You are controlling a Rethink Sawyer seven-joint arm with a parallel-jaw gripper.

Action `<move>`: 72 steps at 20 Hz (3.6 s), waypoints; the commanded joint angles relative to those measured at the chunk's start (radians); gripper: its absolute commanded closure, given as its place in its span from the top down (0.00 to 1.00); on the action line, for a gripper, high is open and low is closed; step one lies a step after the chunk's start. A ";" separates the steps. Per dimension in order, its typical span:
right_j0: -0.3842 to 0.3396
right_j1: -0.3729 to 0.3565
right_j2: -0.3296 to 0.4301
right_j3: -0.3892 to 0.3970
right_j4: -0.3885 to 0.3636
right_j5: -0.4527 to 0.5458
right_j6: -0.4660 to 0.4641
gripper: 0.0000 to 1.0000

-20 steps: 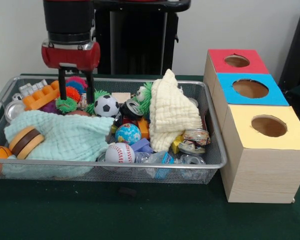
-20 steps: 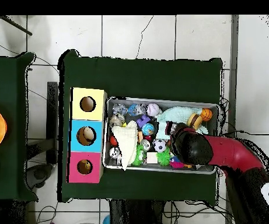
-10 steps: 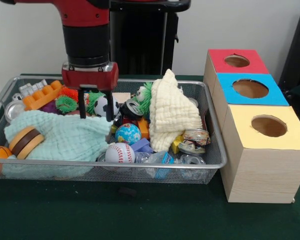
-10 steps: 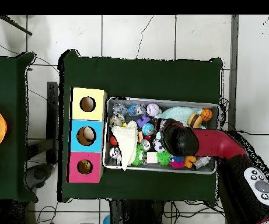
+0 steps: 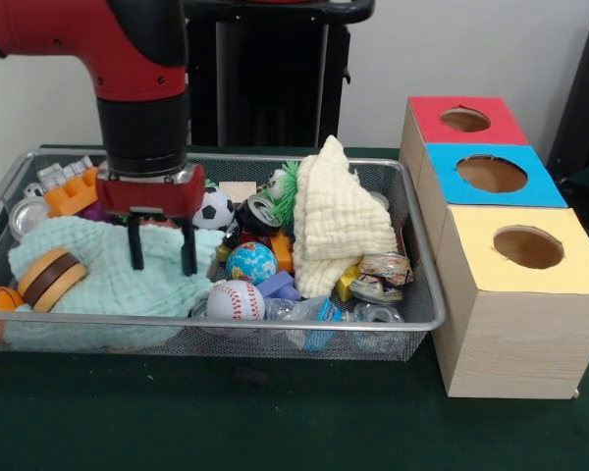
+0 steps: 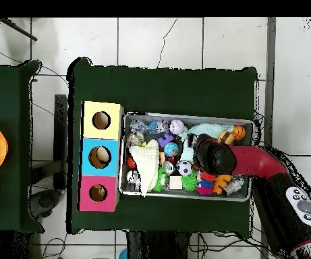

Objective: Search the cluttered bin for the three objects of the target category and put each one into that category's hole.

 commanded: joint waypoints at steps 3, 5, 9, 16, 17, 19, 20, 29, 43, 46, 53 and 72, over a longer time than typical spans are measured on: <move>-0.070 0.102 0.113 -0.197 -0.086 0.102 -0.289 1.00; -0.075 0.133 0.115 -0.204 -0.106 0.091 -0.284 1.00; -0.067 0.138 0.088 -0.167 -0.137 0.050 -0.218 1.00; -0.055 0.160 0.063 -0.082 -0.158 0.017 -0.166 1.00; -0.050 0.162 0.055 -0.071 -0.160 0.011 -0.150 1.00; -0.037 0.165 0.039 -0.056 -0.165 -0.005 -0.120 1.00; -0.033 0.167 0.032 -0.052 -0.169 -0.017 -0.108 1.00; -0.028 0.185 -0.004 -0.038 -0.206 -0.066 -0.081 1.00; -0.054 -0.077 0.094 0.099 -0.070 0.092 -0.093 0.00; -0.058 -0.203 0.137 0.135 0.018 0.185 -0.112 0.00; -0.031 -0.391 0.157 0.184 0.165 0.361 -0.108 0.00; 0.051 -0.350 0.067 0.213 0.116 0.201 -0.015 1.00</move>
